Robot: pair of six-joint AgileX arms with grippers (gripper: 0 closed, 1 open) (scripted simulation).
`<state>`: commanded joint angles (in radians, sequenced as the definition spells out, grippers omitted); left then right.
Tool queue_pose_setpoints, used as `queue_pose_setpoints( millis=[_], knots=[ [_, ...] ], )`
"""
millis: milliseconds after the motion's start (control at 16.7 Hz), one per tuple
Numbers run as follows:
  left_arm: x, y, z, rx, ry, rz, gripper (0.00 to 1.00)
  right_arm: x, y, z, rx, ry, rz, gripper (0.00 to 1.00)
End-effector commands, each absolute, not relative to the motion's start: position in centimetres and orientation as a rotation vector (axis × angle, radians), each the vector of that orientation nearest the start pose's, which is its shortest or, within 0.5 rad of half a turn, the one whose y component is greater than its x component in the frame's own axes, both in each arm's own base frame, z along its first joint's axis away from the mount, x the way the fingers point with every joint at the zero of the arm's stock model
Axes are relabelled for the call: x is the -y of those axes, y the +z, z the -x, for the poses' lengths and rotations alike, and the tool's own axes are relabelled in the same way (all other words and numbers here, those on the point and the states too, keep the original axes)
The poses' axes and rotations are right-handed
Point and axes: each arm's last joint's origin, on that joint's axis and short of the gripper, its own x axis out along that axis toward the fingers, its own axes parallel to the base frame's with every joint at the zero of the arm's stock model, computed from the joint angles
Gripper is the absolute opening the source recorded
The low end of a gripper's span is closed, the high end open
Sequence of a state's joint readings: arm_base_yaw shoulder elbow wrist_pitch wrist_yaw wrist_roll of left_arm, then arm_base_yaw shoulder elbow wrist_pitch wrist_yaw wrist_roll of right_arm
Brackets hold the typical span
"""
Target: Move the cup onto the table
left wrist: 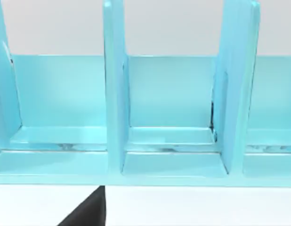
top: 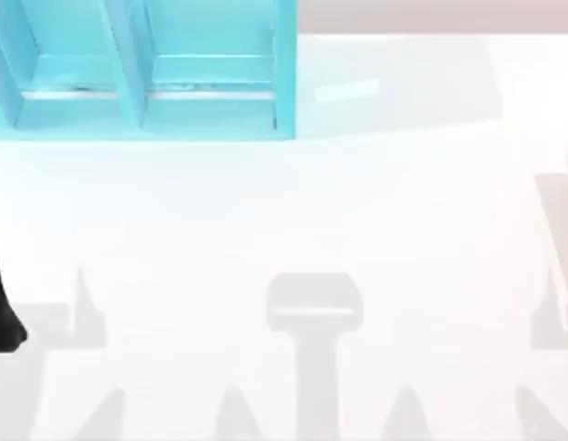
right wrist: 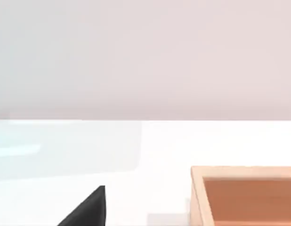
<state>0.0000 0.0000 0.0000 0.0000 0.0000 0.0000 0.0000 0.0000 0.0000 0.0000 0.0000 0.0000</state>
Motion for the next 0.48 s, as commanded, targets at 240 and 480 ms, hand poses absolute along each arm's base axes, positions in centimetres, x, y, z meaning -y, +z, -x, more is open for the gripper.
queue_pose_setpoints(
  millis=[240,480],
  knots=[
    [0.1,16.0,-10.6,0.0,0.0,0.0,1.0,0.3,16.5,-10.6,-0.031,-0.015,0.014,1.0],
    [0.1,16.0,-10.6,0.0,0.0,0.0,1.0,1.1,19.4,-11.1,-0.209,-0.079,0.077,1.0]
  ],
)
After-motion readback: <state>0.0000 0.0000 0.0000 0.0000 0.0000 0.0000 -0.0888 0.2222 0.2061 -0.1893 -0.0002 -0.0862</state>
